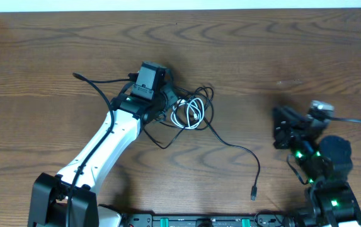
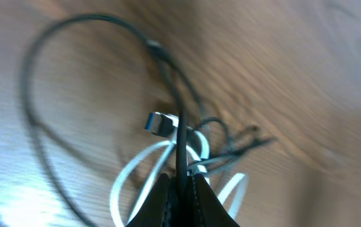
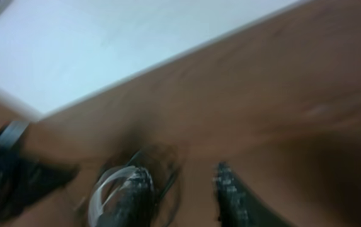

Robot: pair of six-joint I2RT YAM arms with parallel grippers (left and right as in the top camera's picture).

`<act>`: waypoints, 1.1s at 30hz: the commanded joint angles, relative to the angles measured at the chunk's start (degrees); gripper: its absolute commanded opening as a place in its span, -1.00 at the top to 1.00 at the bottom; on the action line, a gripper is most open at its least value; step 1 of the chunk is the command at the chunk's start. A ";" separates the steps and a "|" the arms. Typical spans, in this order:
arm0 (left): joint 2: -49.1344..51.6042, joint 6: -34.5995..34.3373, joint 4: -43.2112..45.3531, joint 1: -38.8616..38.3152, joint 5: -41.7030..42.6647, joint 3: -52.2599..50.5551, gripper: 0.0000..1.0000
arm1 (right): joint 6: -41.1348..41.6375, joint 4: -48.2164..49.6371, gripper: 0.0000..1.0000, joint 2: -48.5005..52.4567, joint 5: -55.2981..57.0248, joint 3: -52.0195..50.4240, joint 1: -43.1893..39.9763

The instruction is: Untangle cables

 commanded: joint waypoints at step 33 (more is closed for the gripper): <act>-0.74 -3.13 2.86 -0.09 14.23 0.31 0.84 | 21.75 49.88 0.23 59.14 -8.57 0.15 24.63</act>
